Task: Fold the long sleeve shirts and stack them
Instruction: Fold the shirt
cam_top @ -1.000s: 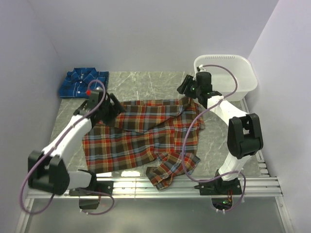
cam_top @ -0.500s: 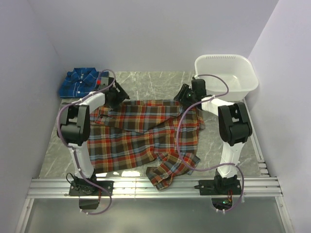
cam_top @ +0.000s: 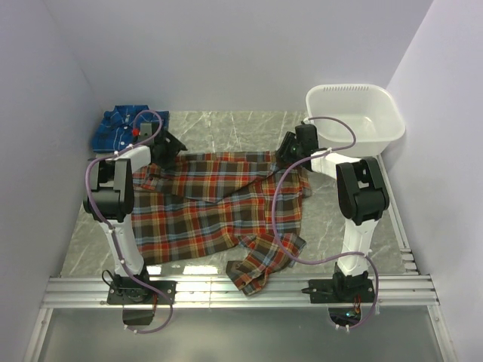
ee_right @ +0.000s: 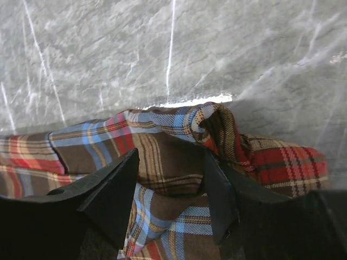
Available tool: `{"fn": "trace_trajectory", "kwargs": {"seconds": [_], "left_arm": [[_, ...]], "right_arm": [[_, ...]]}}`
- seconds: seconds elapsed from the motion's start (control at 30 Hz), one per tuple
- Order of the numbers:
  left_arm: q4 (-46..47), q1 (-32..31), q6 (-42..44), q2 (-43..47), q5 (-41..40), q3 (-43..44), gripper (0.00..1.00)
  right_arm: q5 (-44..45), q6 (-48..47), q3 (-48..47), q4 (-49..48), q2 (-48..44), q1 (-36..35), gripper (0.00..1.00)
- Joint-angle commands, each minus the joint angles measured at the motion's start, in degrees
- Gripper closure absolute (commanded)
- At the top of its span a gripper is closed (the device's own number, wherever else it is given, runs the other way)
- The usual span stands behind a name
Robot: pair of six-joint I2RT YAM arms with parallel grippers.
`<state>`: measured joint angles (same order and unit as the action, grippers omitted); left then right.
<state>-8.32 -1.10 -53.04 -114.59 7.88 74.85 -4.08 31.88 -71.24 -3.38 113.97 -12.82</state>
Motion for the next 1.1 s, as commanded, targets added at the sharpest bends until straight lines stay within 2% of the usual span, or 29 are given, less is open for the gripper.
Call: {"fn": "trace_trajectory", "kwargs": {"seconds": [0.0, 0.27, 0.43, 0.6, 0.8, 0.93, 1.07], "left_arm": [[-2.3, 0.0, 2.1, 2.1, -1.8, -0.1, 0.17], [-6.2, -1.4, 5.2, 12.7, -3.1, 3.0, 0.07], [-11.4, -2.8, 9.4, 21.7, -6.9, 1.4, 0.02], [-17.6, -4.0, 8.5, 33.9, -7.7, -11.2, 0.02], [-19.0, -3.0, 8.5, 41.9, -7.7, -26.1, 0.03], [-17.1, -0.6, 7.9, 42.8, -7.4, -32.9, 0.03], [-15.5, 0.9, 7.3, 38.6, -7.1, -32.9, 0.04]], "right_arm": [[5.7, 0.8, -1.6, 1.4, -1.5, 0.5, 0.41], [2.6, -3.3, 0.3, 2.2, -11.9, -2.2, 0.40], [1.8, -6.5, 2.6, 9.6, -19.0, -5.2, 0.38], [0.0, -6.3, 12.5, 13.8, -27.9, -7.5, 0.38], [-0.5, -4.9, 22.7, 16.9, -33.4, -7.6, 0.38], [0.6, -2.8, 26.9, 16.8, -33.9, -7.3, 0.38], [-0.4, -1.6, 28.2, 15.3, -30.8, -5.1, 0.38]]}}
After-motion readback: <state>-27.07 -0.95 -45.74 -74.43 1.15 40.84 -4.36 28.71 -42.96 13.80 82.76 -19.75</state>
